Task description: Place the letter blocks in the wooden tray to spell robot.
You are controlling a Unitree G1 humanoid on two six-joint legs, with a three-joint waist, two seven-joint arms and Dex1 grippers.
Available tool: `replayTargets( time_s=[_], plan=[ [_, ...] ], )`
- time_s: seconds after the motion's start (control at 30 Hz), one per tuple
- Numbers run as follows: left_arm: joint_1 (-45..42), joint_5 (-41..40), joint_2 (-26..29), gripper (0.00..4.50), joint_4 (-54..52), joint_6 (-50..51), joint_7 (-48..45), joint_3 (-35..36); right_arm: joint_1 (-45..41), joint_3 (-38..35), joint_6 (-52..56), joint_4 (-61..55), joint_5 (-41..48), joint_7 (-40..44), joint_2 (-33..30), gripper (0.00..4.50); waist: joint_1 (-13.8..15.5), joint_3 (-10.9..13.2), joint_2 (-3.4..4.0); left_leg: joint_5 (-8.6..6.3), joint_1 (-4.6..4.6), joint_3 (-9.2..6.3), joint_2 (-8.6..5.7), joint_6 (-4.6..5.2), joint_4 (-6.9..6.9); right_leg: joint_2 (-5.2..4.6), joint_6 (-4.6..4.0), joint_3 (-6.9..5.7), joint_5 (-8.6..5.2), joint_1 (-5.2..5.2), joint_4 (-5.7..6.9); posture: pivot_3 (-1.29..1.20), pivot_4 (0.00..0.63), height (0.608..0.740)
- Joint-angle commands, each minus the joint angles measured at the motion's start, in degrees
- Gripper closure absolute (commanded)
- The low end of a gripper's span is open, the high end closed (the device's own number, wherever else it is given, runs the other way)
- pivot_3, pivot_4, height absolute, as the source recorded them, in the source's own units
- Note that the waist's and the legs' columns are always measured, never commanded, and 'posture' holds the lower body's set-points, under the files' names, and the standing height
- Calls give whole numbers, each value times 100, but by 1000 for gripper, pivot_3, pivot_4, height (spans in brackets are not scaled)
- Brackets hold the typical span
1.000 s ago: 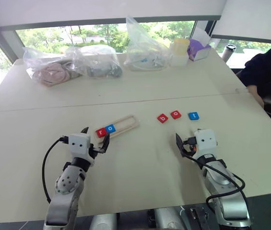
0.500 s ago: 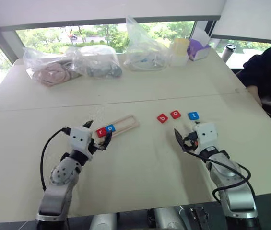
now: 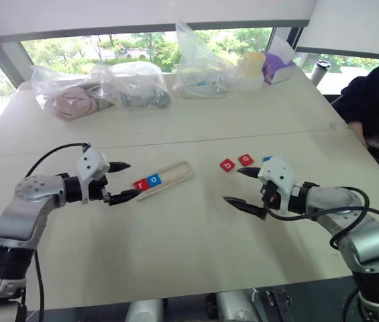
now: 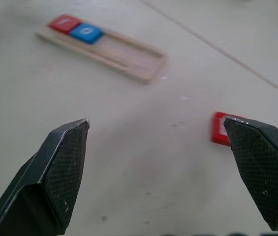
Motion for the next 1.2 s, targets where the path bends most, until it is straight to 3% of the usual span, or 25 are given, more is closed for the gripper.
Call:
replayTargets(
  time_s=[0.03, 0.3, 0.77, 1.2],
  plan=[
    [-548, 326, -36, 0, 772, -512, -407, -177, -104, 27, -44, -421, 216, 495, -385, 30, 17, 3, -6, 0, 0, -1, 0, 0, 2, 0, 0, -1, 0, 0, 1, 0, 150, 740],
    [-1103, 807, -367, 0, 1881, -1234, -623, -407, -23, 61, -14, -589, 237, 505, -547, 30, -4, 11, -18, 0, 0, 3, 1, 0, 6, 0, 16, -1, 11, 0, 1, 0, 150, 740],
    [-819, 1045, -661, 0, 1979, -1255, -346, -439, 119, 77, 49, -733, 210, 184, -519, 30, 8, 13, -21, 0, 0, 1, 2, 1, 10, 0, 24, -1, 16, 0, 6, 0, 150, 740],
    [-761, 1430, -834, 0, 2756, -1622, -202, -667, -7, 160, 38, -702, 185, 46, -493, 30, 17, 3, -13, 0, 12, 0, 1, 1, 17, -1, 26, 0, 19, 15, 9, 0, 150, 740]
  ],
)
